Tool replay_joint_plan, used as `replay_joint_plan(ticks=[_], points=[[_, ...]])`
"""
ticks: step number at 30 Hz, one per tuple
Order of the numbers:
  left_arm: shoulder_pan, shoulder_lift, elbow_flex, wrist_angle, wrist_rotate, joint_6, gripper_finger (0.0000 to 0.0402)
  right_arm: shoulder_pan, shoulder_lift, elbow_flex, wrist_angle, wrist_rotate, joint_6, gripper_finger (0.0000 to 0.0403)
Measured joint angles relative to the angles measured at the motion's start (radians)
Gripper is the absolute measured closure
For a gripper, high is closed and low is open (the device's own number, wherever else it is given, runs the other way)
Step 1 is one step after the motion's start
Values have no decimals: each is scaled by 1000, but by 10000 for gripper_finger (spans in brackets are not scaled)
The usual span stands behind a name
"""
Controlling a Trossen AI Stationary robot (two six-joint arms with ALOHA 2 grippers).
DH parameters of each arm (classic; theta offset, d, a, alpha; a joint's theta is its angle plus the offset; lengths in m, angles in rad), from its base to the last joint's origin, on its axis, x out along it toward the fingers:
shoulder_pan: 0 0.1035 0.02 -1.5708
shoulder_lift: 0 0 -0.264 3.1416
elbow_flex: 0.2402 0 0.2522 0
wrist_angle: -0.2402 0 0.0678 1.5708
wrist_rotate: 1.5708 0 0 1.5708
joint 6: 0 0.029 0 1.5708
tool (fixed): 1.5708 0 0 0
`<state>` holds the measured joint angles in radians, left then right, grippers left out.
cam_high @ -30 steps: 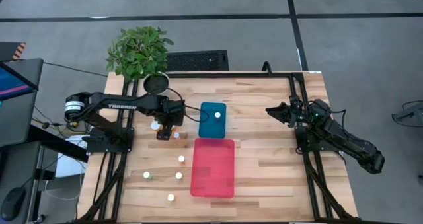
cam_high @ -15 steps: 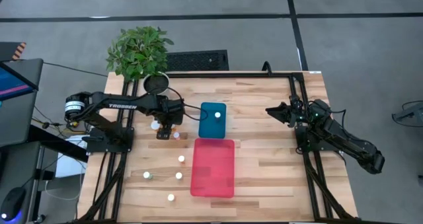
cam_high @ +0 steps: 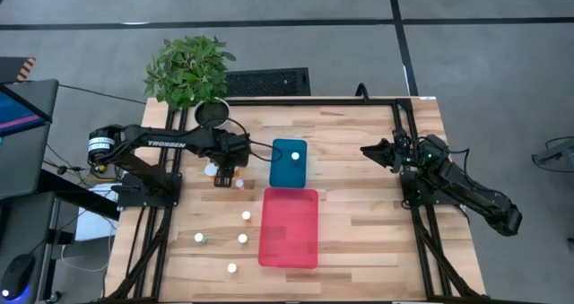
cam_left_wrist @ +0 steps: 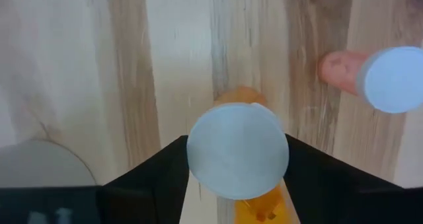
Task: Pick and place medicine bottles into bin by pill shape (circle, oval)
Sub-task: Put the large orange capsule bottle into the blue bin
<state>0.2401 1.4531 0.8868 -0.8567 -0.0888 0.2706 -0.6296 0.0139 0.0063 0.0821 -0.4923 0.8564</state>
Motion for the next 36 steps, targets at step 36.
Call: replay_joint_plan(ticks=[36], points=[[-47,359,821,-186,-72,-72,185,0,0,0,0,0,-1,198]])
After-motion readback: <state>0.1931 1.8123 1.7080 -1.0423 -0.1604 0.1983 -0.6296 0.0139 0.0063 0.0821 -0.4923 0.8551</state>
